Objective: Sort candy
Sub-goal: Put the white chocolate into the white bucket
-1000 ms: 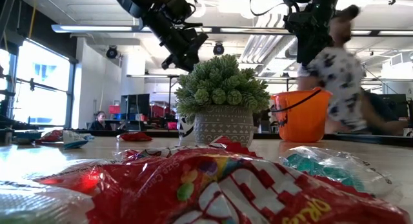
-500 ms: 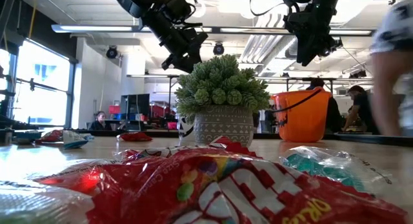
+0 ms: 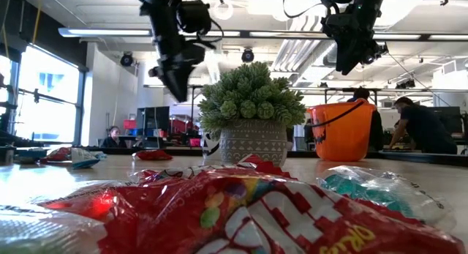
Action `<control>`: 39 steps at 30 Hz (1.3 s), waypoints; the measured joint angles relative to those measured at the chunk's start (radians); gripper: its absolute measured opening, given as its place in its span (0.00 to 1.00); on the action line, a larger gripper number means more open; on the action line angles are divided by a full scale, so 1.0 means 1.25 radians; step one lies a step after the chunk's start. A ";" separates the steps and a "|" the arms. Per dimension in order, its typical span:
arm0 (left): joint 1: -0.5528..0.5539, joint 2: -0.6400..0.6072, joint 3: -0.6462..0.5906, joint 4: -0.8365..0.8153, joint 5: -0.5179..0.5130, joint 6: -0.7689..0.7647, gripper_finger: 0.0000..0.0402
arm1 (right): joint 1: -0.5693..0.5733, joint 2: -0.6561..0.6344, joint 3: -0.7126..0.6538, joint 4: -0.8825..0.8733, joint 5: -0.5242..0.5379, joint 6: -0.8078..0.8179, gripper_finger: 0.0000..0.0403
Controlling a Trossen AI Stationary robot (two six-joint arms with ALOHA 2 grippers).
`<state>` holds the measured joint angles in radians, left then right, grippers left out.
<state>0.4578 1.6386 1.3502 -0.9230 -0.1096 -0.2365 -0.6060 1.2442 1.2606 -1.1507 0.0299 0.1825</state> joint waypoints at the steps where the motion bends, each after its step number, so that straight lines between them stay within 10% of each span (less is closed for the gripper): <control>1: -0.008 0.000 0.000 -0.042 -0.008 -0.010 0.24 | 0.000 0.000 0.000 0.000 0.000 0.000 0.36; 11: -0.105 -0.005 -0.059 -0.291 -0.013 -0.177 0.24 | 0.000 0.000 0.000 0.000 0.000 0.000 0.36; 39: -0.510 -0.052 -0.333 -0.021 0.015 -1.301 0.24 | 0.000 0.000 0.000 0.009 0.000 0.000 0.36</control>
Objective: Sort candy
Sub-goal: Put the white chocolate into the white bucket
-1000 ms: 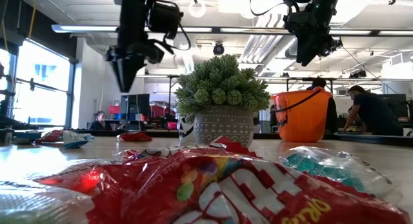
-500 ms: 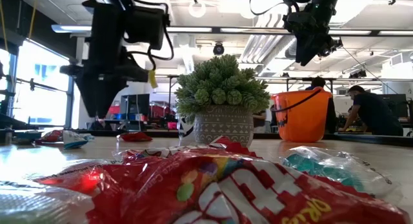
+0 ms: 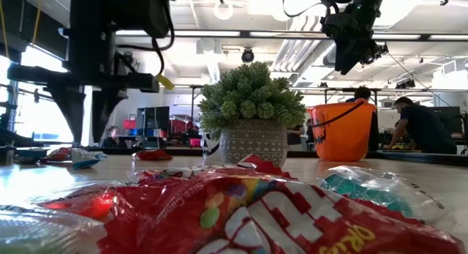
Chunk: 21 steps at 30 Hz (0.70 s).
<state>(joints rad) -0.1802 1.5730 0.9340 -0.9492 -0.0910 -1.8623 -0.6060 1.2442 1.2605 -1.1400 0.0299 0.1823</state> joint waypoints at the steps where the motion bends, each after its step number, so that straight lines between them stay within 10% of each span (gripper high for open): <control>1: -0.011 0.000 0.000 -0.001 -0.001 -0.029 0.24 | 0.000 0.000 0.000 0.000 0.000 0.000 0.36; 21: -0.012 -0.003 -0.124 0.141 -0.065 -0.163 0.24 | 0.000 0.000 0.000 0.000 0.000 0.000 0.36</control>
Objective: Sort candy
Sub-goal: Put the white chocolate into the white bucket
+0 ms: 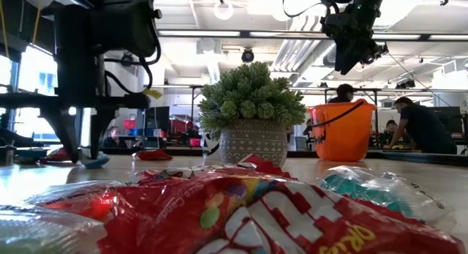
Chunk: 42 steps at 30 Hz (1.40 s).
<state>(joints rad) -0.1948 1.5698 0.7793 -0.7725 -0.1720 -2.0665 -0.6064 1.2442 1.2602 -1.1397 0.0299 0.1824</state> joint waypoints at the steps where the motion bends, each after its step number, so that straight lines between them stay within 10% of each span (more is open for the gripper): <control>1: 0.002 0.000 -0.008 0.014 -0.004 0.002 0.24 | 0.000 0.000 0.000 0.000 0.000 0.000 0.36; 15: 0.004 0.002 -0.014 0.002 -0.002 0.057 0.02 | 0.000 0.000 0.000 0.000 0.000 0.000 0.36; 42: 0.078 0.003 0.231 -0.080 -0.159 0.378 0.00 | 0.000 0.000 0.000 0.000 0.000 0.000 0.36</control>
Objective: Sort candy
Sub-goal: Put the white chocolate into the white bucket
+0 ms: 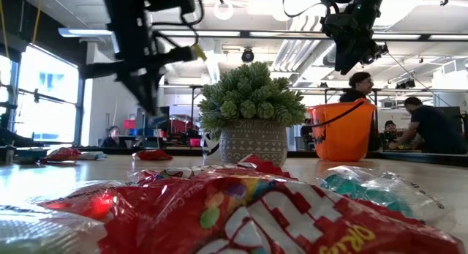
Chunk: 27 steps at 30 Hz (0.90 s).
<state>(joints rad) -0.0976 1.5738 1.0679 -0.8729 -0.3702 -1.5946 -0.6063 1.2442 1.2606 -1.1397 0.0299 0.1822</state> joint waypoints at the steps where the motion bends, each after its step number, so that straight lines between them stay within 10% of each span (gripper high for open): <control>1: 0.011 0.000 0.015 0.000 -0.009 0.033 0.00 | 0.000 0.000 0.000 0.000 0.000 0.000 0.36; 27: 0.306 -0.002 0.201 0.341 -0.057 0.815 0.00 | 0.000 0.000 0.000 0.000 0.000 0.000 0.36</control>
<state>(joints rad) 0.2850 1.5719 1.3193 -0.4471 -0.4421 -0.5762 -0.6060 1.2442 1.2605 -1.1397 0.0303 0.1822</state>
